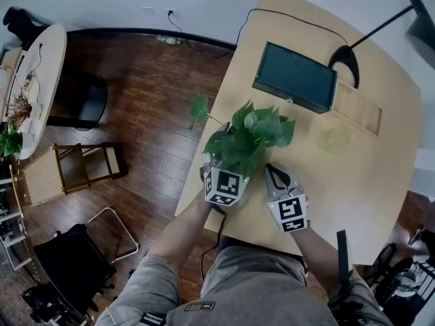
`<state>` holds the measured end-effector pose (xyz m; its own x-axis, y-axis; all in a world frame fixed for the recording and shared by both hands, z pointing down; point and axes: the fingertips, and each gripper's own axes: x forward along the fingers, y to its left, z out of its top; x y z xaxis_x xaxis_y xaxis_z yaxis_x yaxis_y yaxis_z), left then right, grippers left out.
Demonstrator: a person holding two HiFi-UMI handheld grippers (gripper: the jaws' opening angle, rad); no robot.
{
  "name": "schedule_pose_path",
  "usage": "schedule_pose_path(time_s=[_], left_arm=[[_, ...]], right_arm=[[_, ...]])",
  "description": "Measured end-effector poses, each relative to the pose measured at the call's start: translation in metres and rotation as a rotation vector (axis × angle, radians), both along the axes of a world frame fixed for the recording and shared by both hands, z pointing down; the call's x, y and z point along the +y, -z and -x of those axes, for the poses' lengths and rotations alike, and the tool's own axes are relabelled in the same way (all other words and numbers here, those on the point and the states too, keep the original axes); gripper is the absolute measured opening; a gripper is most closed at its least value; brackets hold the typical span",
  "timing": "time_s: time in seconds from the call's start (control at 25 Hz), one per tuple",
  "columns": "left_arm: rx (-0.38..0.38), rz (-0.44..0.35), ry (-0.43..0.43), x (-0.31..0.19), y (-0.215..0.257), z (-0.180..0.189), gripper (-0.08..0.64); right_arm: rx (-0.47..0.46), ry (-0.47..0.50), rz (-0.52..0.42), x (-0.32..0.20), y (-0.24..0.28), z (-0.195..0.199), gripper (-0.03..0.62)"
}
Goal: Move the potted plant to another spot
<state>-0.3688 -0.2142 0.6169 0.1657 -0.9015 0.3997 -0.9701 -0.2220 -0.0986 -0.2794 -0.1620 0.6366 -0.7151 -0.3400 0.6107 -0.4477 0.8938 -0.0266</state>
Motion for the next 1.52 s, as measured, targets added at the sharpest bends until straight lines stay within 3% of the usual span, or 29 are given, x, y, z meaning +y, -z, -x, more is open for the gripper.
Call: schedule_pose_path(time_s=[0.44,0.84,1.08,1.52], left_arm=[[0.015,-0.035,-0.078,0.007,0.035,-0.031,0.482],[0.035,-0.056,-0.161,0.005,0.093,-0.122,0.482],[0.055,-0.098,-0.129,-0.007,0.120,-0.166,0.482],[0.070,-0.090,-0.136,-0.001,0.143,-0.266,0.482]], right_arm=[[-0.028,-0.068,-0.071,-0.004,0.036,-0.018,0.009],[-0.086,-0.175,-0.159,0.001,0.091,-0.102,0.009],[-0.120,-0.159,-0.194,-0.002,0.106,-0.154,0.008],[-0.173,-0.208,-0.204,0.002,0.129,-0.270,0.008]])
